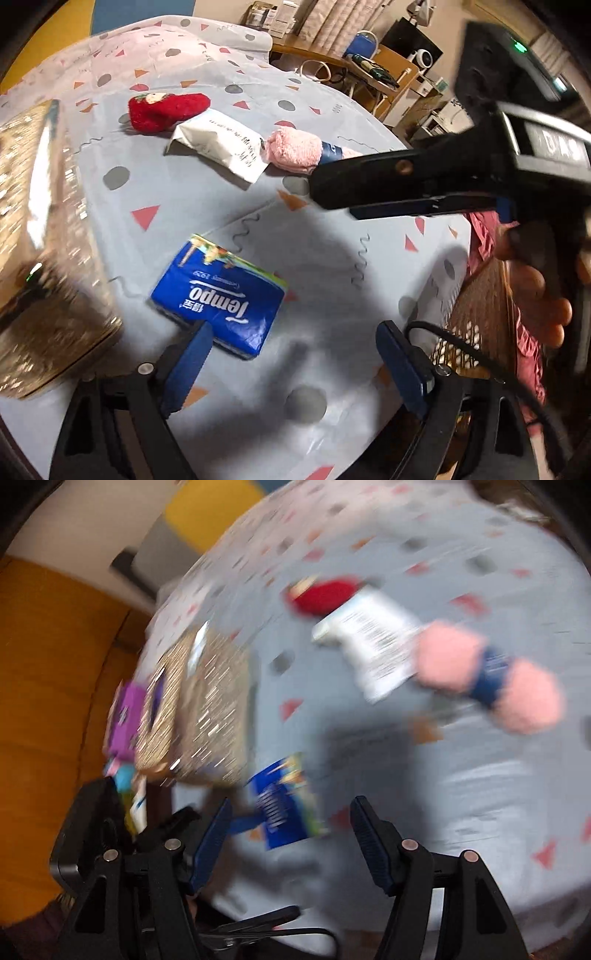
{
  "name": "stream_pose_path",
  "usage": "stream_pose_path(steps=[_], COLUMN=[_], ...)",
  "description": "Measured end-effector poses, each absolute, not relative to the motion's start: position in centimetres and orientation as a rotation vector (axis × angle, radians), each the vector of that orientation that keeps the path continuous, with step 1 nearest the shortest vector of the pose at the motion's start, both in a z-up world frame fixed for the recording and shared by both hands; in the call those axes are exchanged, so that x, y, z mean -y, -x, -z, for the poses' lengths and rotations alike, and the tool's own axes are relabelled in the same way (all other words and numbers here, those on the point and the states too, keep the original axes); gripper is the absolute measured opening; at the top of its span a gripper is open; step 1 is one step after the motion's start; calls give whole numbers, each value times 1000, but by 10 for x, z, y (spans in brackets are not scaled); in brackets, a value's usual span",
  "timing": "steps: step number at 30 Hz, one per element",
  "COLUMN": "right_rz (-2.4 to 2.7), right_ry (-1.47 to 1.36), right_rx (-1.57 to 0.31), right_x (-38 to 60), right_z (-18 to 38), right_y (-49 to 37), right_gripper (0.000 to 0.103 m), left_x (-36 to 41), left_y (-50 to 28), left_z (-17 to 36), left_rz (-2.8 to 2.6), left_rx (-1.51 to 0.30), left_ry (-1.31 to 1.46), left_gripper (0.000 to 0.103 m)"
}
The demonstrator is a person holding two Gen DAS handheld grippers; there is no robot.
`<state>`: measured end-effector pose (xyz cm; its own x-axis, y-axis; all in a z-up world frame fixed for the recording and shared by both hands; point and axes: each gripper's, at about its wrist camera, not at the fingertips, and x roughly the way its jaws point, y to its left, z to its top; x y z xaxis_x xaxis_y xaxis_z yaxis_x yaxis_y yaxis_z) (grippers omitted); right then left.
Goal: Organize soft objects
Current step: 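Lower the left tool around the Tempo pack and close on it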
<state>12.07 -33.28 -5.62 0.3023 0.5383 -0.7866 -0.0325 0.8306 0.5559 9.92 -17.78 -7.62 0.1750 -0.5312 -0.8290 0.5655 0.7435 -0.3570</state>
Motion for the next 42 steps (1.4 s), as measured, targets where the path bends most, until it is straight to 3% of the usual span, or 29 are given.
stream_pose_path(steps=[9, 16, 23, 26, 28, 30, 34, 35, 42], right_rz=[-227, -162, -173, -173, -168, -165, -168, -168, -144], right_ry=[-530, -647, -718, -761, -790, -812, -835, -838, -855], right_rx=[-1057, -988, -971, -953, -945, -939, -920, -918, -937], right_x=[382, 407, 416, 421, 424, 427, 430, 431, 432], right_z=[44, 49, 53, 56, 58, 59, 60, 60, 63], right_y=[-93, -105, -102, -100, -99, -97, -96, -95, -96], right_gripper=[67, 67, 67, 67, 68, 68, 68, 68, 68], left_x=[197, 206, 227, 244, 248, 248, 244, 246, 227], left_y=[-123, -145, -172, -173, -170, -170, -168, -164, -125], left_z=[84, 80, 73, 75, 79, 90, 102, 100, 95], left_rz=[658, 643, 581, 514, 472, 458, 439, 452, 571], left_rx=[-1239, -1267, -1260, -1242, -1217, -1242, -1232, -1212, -1123], left_ry=[34, 42, 95, -44, -139, -171, -213, -236, -309], left_gripper=[91, 101, 101, 91, 90, 75, 66, 60, 56])
